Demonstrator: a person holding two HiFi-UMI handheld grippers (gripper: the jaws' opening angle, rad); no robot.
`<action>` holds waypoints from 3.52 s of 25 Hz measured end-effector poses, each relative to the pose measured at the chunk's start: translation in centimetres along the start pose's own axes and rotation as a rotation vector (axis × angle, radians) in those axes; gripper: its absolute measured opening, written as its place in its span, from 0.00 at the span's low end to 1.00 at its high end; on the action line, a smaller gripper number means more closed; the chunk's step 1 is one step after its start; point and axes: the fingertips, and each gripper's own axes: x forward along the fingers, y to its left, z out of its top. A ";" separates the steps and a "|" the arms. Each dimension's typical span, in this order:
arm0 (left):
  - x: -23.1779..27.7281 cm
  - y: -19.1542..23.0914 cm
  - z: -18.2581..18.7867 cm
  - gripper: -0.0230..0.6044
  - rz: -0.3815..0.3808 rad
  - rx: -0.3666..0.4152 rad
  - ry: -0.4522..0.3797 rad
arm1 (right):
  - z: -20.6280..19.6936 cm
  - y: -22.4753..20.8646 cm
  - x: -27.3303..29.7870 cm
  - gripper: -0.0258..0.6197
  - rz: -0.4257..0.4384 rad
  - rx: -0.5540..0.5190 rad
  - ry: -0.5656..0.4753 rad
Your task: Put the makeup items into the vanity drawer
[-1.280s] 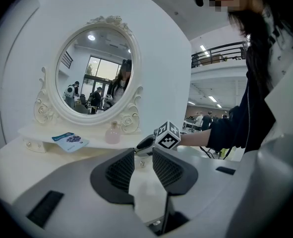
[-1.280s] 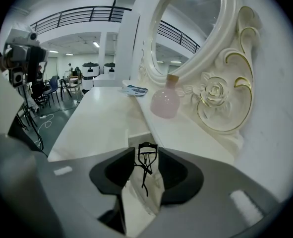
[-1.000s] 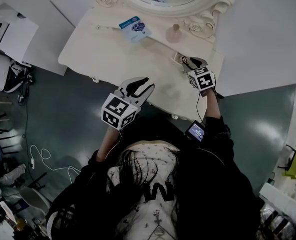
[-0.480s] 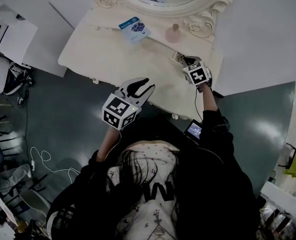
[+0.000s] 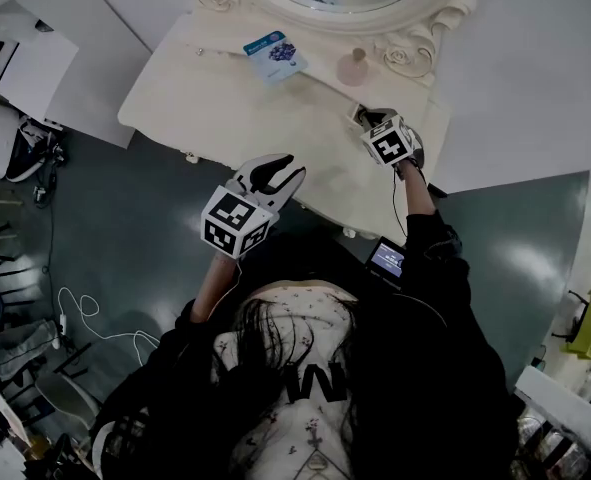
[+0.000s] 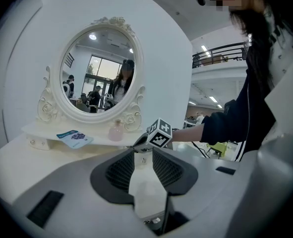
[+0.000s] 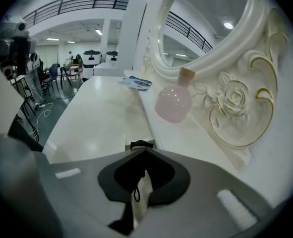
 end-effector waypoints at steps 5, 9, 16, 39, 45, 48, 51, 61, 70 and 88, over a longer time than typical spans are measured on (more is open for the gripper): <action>0.1 -0.2 0.2 0.22 -0.008 0.001 -0.003 | -0.4 0.2 0.3 0.05 0.041 0.099 0.012; 0.0 0.5 0.2 0.22 0.003 -0.006 -0.003 | -1.1 0.2 -0.2 0.05 0.044 0.179 -0.011; -0.1 0.8 0.2 0.22 0.009 -0.014 -0.004 | -1.8 -0.9 0.0 0.13 -0.037 0.166 0.005; -1.3 -1.7 -0.2 0.22 -0.128 0.033 0.002 | 3.6 6.9 -15.2 0.13 -0.059 0.522 -0.389; -2.0 -2.9 -2.3 0.22 -0.226 0.046 0.033 | 2.2 12.1 -16.4 0.13 -0.095 0.576 -0.384; -2.4 -4.0 -3.6 0.22 -0.280 0.041 0.054 | 1.4 14.7 -17.7 0.13 -0.115 0.616 -0.387; -2.5 -5.1 -4.5 0.22 -0.323 0.042 0.067 | 0.7 16.8 -18.8 0.13 -0.126 0.638 -0.385; -3.5 -7.4 -4.4 0.22 -0.370 0.037 0.039 | 0.4 19.6 -21.4 0.09 -0.151 0.632 -0.385; -4.8 -9.2 -3.9 0.22 -0.326 0.065 -0.001 | -0.3 21.5 -23.6 0.06 -0.140 0.561 -0.409; -13.3 -24.0 -11.3 0.22 -0.230 0.078 0.015 | -7.9 32.1 -33.8 0.05 -0.067 0.480 -0.494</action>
